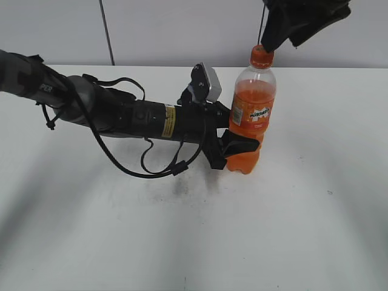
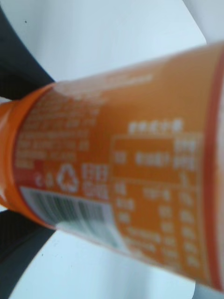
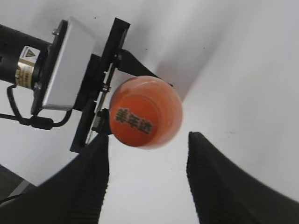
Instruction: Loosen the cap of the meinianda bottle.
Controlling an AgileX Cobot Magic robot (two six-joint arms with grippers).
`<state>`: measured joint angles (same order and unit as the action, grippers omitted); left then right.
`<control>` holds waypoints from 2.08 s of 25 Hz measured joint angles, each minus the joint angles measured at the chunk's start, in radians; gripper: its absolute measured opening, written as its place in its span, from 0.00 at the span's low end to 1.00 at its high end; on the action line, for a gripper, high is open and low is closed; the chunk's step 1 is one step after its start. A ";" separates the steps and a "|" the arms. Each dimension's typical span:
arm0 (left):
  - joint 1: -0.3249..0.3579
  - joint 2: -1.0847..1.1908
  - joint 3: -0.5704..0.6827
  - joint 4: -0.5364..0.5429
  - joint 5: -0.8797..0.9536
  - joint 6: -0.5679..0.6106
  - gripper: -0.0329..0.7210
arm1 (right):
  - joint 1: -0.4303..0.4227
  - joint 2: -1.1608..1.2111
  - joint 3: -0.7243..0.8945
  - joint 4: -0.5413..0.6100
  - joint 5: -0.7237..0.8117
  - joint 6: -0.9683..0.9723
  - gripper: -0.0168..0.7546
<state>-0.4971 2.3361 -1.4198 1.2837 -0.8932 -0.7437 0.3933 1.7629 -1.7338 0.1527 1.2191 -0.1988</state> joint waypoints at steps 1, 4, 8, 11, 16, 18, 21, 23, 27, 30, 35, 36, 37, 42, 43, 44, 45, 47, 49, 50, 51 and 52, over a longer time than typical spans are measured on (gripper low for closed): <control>0.000 0.000 0.000 0.000 0.000 0.000 0.57 | 0.000 0.011 0.000 0.016 0.000 -0.005 0.54; 0.000 0.000 0.000 0.000 0.000 0.000 0.57 | 0.001 0.040 0.002 0.064 -0.007 -0.017 0.54; -0.001 0.000 0.000 0.000 0.000 0.000 0.57 | 0.008 0.044 0.004 0.068 -0.042 -0.022 0.54; -0.001 0.000 0.000 0.006 0.000 -0.013 0.57 | 0.011 0.052 0.004 0.062 -0.054 -0.024 0.54; -0.001 -0.001 0.000 0.035 -0.004 -0.023 0.57 | 0.011 0.064 0.004 0.043 -0.054 -0.025 0.54; -0.001 -0.001 0.000 0.037 -0.006 -0.023 0.57 | 0.011 0.064 0.004 0.040 -0.054 -0.026 0.52; -0.001 -0.001 0.000 0.037 -0.006 -0.026 0.57 | 0.011 0.064 0.004 0.040 -0.050 -0.041 0.41; -0.001 -0.001 0.000 0.038 -0.006 -0.026 0.57 | 0.011 0.064 0.004 0.041 -0.038 -0.067 0.38; -0.001 -0.001 0.000 0.039 -0.006 -0.024 0.57 | 0.011 0.064 0.004 0.043 -0.030 -0.196 0.38; -0.001 -0.001 0.000 0.042 -0.008 -0.023 0.57 | 0.011 0.064 0.004 0.043 -0.027 -0.475 0.38; -0.001 -0.002 -0.001 0.049 -0.009 -0.020 0.57 | 0.012 0.064 0.004 0.032 -0.013 -1.013 0.38; -0.001 -0.002 -0.001 0.051 -0.009 -0.020 0.57 | 0.012 0.064 0.004 0.032 -0.012 -1.067 0.38; -0.001 -0.003 -0.001 0.054 -0.007 -0.020 0.57 | 0.012 0.064 0.004 0.032 -0.011 -1.112 0.38; -0.002 -0.004 -0.001 0.056 -0.007 -0.020 0.57 | 0.012 0.064 0.002 0.033 -0.007 -1.170 0.39; -0.002 -0.004 -0.001 0.057 -0.006 -0.020 0.57 | 0.012 0.064 0.001 0.033 -0.006 -1.169 0.40; -0.002 -0.004 -0.001 0.058 -0.006 -0.022 0.57 | 0.012 0.064 -0.003 0.033 -0.006 -1.161 0.43; -0.002 -0.004 -0.001 0.062 -0.008 -0.026 0.57 | 0.012 0.064 -0.007 0.035 -0.006 -1.148 0.46; -0.002 -0.005 -0.001 0.063 -0.009 -0.027 0.57 | 0.012 0.058 -0.015 0.052 -0.006 -1.126 0.53; -0.002 -0.005 -0.001 0.064 -0.009 -0.027 0.57 | 0.011 0.037 -0.021 0.083 -0.006 -1.094 0.58; -0.002 -0.005 -0.001 0.064 -0.009 -0.027 0.57 | 0.011 0.021 -0.025 0.097 -0.006 -1.072 0.59; -0.002 -0.005 -0.001 0.065 -0.009 -0.027 0.57 | 0.011 0.005 -0.027 0.106 -0.006 -1.034 0.60; -0.002 -0.005 -0.001 0.066 -0.009 -0.027 0.57 | 0.011 -0.010 -0.028 0.113 -0.006 -0.972 0.60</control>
<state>-0.4991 2.3314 -1.4207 1.3492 -0.9018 -0.7707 0.4044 1.7526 -1.7617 0.2653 1.2135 -1.1709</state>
